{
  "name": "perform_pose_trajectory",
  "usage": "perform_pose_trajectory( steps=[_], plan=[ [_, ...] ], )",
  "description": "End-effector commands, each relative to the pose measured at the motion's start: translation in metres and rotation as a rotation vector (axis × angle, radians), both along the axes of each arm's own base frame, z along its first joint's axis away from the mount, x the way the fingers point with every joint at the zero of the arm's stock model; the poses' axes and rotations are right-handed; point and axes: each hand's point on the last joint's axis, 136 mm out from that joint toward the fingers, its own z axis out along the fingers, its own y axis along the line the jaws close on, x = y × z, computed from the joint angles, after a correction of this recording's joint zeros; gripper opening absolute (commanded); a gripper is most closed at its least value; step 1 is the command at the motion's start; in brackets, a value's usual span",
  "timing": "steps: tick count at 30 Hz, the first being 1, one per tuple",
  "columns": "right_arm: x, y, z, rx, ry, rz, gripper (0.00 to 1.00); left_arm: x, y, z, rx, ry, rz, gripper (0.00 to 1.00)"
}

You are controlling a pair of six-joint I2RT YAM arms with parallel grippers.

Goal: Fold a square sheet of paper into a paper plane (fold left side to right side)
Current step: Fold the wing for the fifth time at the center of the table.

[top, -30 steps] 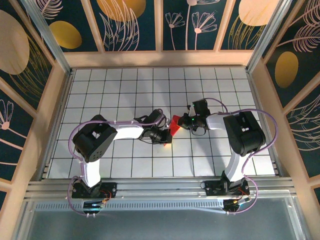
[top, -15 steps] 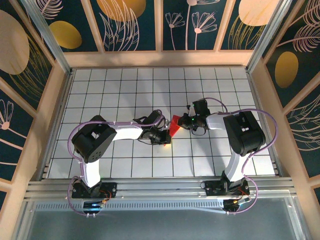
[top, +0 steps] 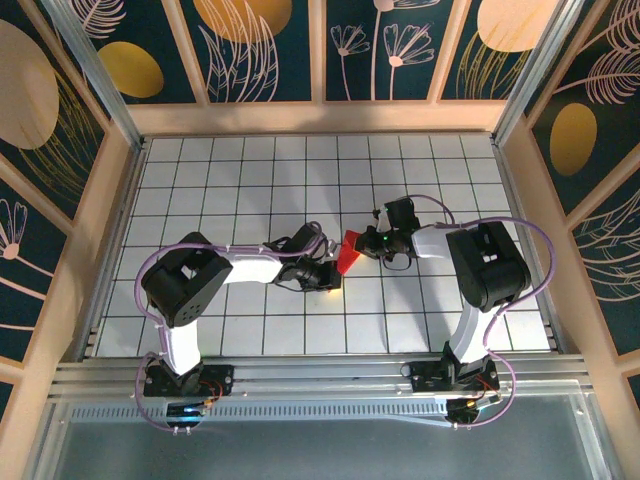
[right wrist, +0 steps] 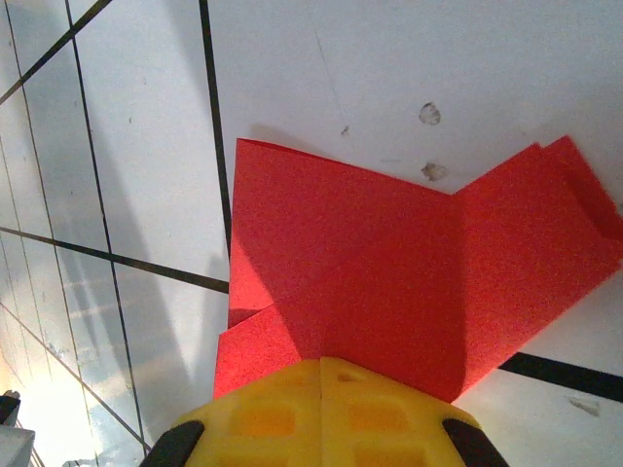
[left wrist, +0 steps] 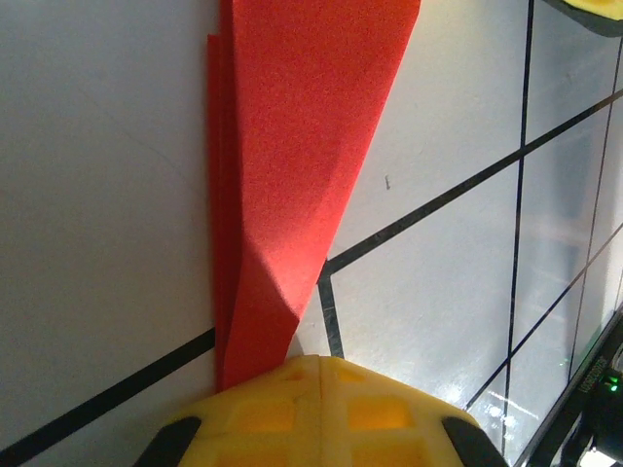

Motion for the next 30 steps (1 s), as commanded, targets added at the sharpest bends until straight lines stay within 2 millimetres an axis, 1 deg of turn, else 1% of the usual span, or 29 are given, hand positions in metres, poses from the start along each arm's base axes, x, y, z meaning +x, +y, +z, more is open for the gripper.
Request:
perform_pose_trajectory(
  steps=[1, 7, 10, 13, 15, 19, 20, 22, 23, 30],
  plan=[
    [-0.029, -0.023, -0.048, -0.155, 0.143, -0.015, 0.0, -0.03, 0.007, -0.014, 0.038, 0.081, -0.017, 0.0],
    [-0.029, -0.023, -0.049, -0.162, 0.148, -0.009, 0.0, -0.041, 0.012, -0.009, 0.029, 0.087, -0.011, 0.0],
    [-0.028, -0.022, -0.047, -0.158, 0.142, -0.005, 0.0, -0.042, 0.009, 0.006, -0.016, 0.069, -0.006, 0.0],
    [-0.029, -0.022, -0.048, -0.158, 0.143, -0.006, 0.0, -0.031, 0.005, 0.028, -0.043, 0.024, 0.001, 0.0],
    [-0.029, -0.021, -0.048, -0.158, 0.144, -0.004, 0.0, -0.019, 0.001, 0.042, -0.067, -0.005, 0.01, 0.0],
    [-0.031, -0.019, -0.049, -0.156, 0.144, 0.001, 0.0, 0.005, 0.0, 0.059, -0.078, -0.056, 0.032, 0.0],
    [-0.031, -0.02, -0.049, -0.157, 0.146, 0.0, 0.0, 0.012, 0.0, 0.06, -0.077, -0.063, 0.036, 0.0],
    [-0.031, -0.019, -0.049, -0.155, 0.145, 0.002, 0.0, 0.018, -0.001, 0.054, -0.067, -0.062, 0.027, 0.0],
    [-0.031, -0.019, -0.049, -0.156, 0.146, 0.002, 0.0, 0.023, -0.006, 0.055, -0.074, -0.069, 0.017, 0.0],
    [-0.031, -0.017, -0.048, -0.155, 0.145, 0.004, 0.0, 0.034, -0.02, 0.034, -0.057, -0.056, -0.018, 0.0]
  ],
)
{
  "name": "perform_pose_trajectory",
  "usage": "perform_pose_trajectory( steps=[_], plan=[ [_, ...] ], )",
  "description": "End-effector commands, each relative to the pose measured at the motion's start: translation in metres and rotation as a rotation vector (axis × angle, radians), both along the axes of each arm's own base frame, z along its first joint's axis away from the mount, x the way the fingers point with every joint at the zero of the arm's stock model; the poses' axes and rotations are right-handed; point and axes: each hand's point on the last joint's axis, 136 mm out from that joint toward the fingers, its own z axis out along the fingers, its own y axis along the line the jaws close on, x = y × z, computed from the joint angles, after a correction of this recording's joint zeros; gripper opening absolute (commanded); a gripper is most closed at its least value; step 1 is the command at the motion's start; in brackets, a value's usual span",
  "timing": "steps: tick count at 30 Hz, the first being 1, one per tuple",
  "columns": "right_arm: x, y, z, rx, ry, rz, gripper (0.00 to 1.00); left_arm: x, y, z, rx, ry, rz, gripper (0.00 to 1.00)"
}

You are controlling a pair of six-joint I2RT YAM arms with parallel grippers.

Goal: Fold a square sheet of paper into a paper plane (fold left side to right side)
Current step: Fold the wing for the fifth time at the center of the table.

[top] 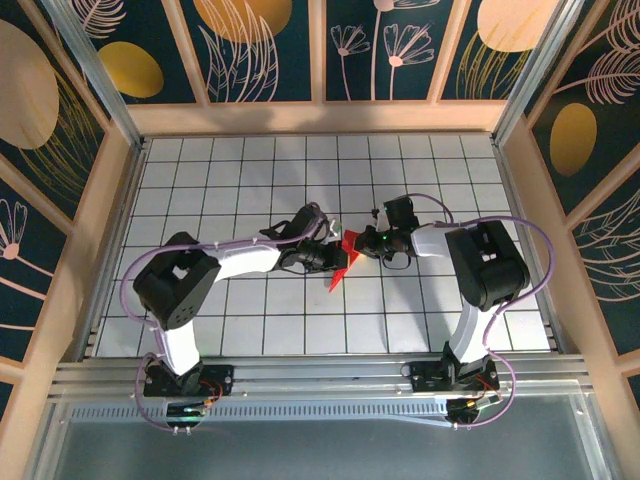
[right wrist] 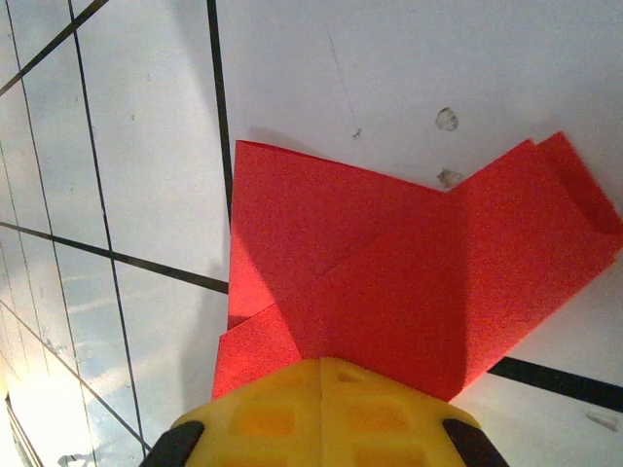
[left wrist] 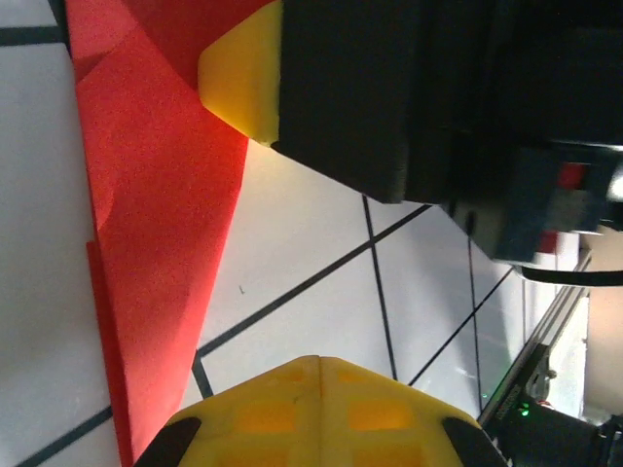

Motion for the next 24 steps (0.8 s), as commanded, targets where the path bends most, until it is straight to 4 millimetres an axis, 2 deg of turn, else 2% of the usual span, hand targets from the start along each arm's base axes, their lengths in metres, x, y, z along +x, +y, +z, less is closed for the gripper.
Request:
perform_pose_trajectory(
  steps=[1, 7, 14, 19, 24],
  plan=[
    [-0.031, -0.019, -0.049, -0.152, 0.147, -0.014, 0.0, -0.001, -0.004, -0.016, 0.028, 0.028, -0.041, 0.0],
    [-0.033, -0.019, -0.05, -0.157, 0.151, -0.01, 0.0, 0.016, -0.014, -0.024, 0.04, 0.002, -0.032, 0.0],
    [-0.033, -0.019, -0.051, -0.161, 0.152, -0.009, 0.0, 0.033, -0.015, -0.038, 0.065, -0.001, -0.015, 0.0],
    [-0.033, -0.02, -0.051, -0.166, 0.154, -0.01, 0.0, 0.034, -0.014, -0.048, 0.09, 0.006, -0.02, 0.0],
    [-0.032, -0.022, -0.054, -0.182, 0.159, -0.01, 0.0, 0.022, -0.002, -0.059, 0.123, 0.032, -0.022, 0.0]
  ],
)
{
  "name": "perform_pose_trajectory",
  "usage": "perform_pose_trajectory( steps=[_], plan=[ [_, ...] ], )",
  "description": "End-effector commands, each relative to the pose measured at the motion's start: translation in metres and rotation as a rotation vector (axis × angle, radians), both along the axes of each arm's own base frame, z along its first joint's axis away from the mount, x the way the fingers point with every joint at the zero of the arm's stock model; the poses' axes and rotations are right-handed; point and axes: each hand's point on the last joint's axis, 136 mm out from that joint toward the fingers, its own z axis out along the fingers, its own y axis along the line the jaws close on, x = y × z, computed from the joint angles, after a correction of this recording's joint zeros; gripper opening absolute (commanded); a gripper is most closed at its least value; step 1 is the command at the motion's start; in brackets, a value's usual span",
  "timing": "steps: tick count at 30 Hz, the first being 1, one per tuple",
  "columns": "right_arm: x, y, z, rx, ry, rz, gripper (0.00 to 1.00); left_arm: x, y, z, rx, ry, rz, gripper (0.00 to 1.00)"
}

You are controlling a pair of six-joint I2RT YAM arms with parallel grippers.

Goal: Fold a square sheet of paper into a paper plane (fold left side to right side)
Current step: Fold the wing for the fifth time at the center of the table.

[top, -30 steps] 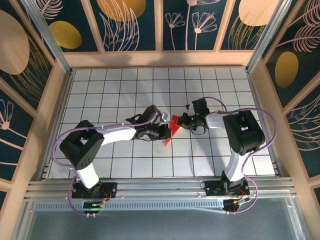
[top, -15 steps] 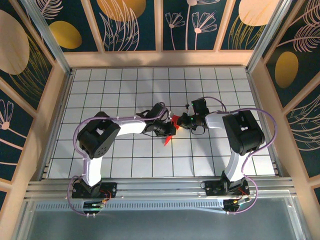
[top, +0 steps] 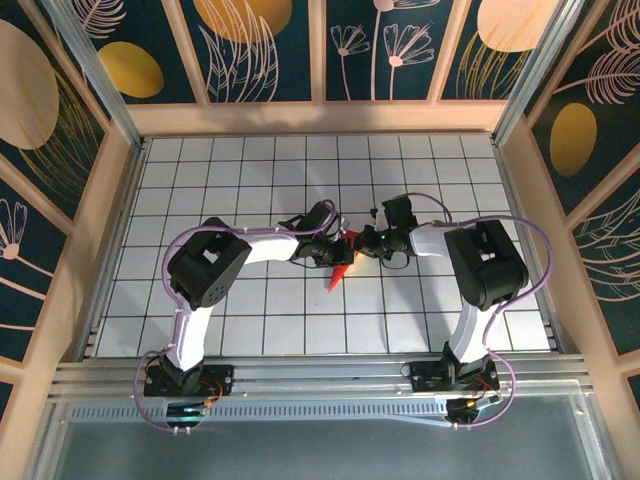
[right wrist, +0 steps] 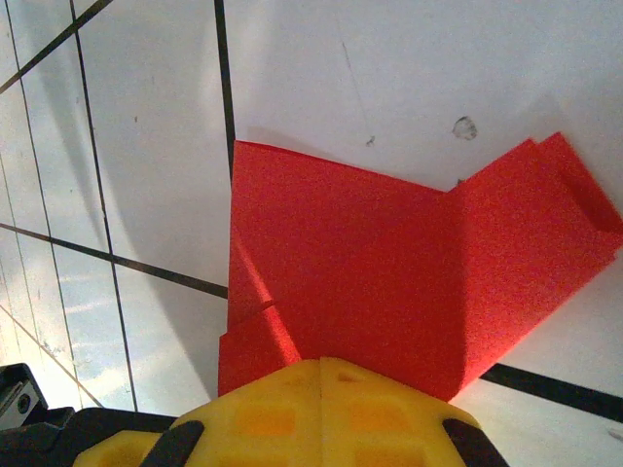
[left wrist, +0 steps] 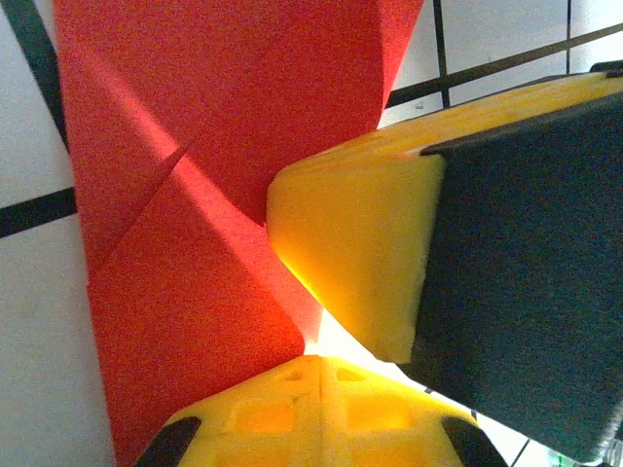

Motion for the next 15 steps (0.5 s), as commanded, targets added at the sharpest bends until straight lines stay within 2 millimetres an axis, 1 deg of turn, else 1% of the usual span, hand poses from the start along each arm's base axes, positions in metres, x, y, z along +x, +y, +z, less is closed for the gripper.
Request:
perform_pose_trajectory(
  steps=[1, 10, 15],
  plan=[
    [-0.033, -0.025, -0.054, -0.175, 0.162, -0.017, 0.0, -0.017, 0.018, -0.02, 0.063, 0.047, -0.011, 0.0],
    [-0.032, -0.027, -0.057, -0.188, 0.173, -0.018, 0.0, -0.056, 0.029, -0.025, 0.077, 0.08, -0.041, 0.0],
    [-0.033, -0.027, -0.058, -0.193, 0.178, -0.018, 0.0, -0.07, 0.036, -0.024, 0.095, 0.079, -0.054, 0.0]
  ],
)
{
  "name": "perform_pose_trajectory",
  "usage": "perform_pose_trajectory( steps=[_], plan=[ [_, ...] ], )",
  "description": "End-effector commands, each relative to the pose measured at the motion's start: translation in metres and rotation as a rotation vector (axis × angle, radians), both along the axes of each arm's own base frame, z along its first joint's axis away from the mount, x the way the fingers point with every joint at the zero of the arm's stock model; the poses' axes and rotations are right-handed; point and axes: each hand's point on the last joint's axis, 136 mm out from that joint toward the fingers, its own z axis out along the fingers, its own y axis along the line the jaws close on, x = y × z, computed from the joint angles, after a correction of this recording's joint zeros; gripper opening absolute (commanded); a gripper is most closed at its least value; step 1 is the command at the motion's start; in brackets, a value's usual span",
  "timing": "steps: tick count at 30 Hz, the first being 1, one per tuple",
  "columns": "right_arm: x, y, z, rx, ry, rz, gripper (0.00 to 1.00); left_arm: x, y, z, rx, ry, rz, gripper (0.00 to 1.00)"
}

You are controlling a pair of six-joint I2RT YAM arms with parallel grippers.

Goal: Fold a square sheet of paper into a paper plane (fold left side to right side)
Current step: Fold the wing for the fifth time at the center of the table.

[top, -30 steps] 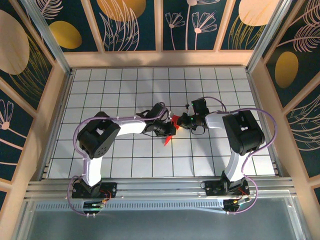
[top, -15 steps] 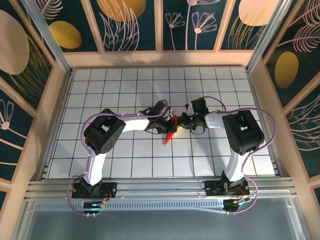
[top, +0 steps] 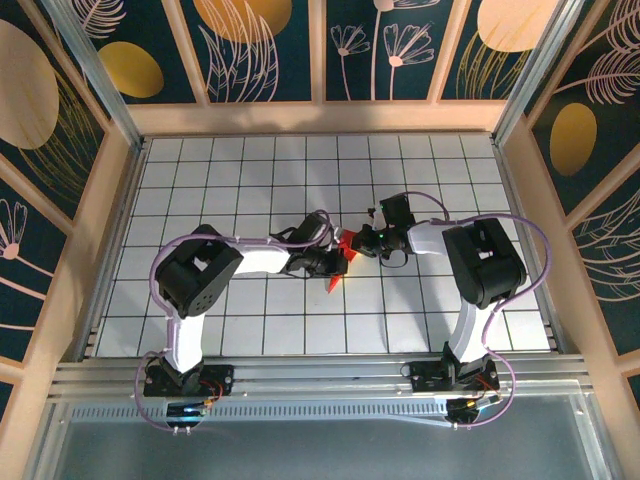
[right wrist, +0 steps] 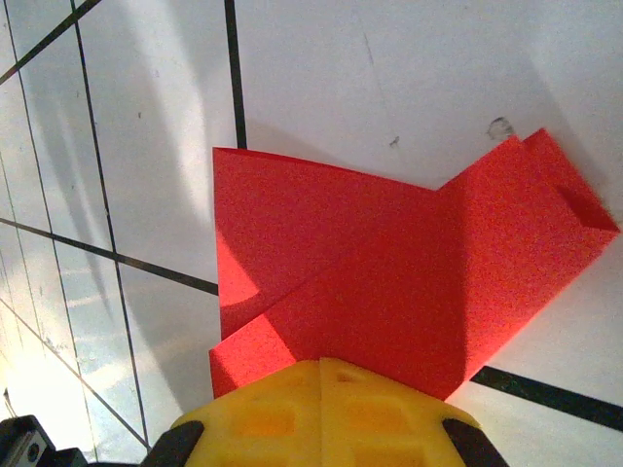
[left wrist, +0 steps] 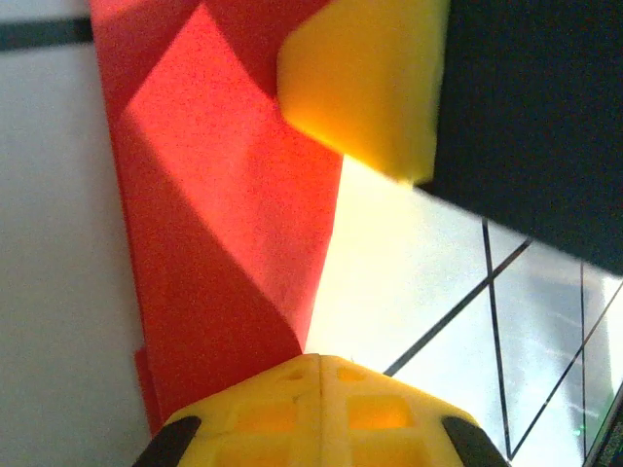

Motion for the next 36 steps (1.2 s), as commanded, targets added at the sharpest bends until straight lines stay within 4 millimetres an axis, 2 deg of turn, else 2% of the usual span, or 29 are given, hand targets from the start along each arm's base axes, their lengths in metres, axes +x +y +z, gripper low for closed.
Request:
perform_pose_trajectory(
  steps=[1, 4, 5, 9, 17, 21, 36],
  plan=[
    [-0.034, -0.032, -0.058, -0.198, 0.163, -0.027, 0.0, -0.042, 0.021, -0.021, 0.1, 0.114, -0.045, 0.0],
    [-0.033, -0.032, -0.058, -0.199, 0.162, -0.029, 0.0, -0.044, 0.023, -0.019, 0.109, 0.101, -0.054, 0.0],
    [-0.033, -0.032, -0.057, -0.199, 0.162, -0.028, 0.0, -0.051, 0.031, -0.026, 0.129, 0.115, -0.056, 0.0],
    [-0.032, -0.032, -0.056, -0.199, 0.16, -0.028, 0.0, -0.055, 0.037, -0.028, 0.147, 0.116, -0.061, 0.0],
    [-0.034, -0.033, -0.058, -0.205, 0.166, -0.027, 0.0, -0.063, 0.039, -0.024, 0.132, 0.111, -0.069, 0.0],
    [-0.034, -0.033, -0.059, -0.205, 0.167, -0.026, 0.0, -0.07, 0.041, -0.029, 0.14, 0.123, -0.079, 0.0],
    [-0.034, -0.032, -0.06, -0.203, 0.173, -0.023, 0.0, -0.092, 0.056, -0.028, 0.161, 0.139, -0.091, 0.0]
  ],
)
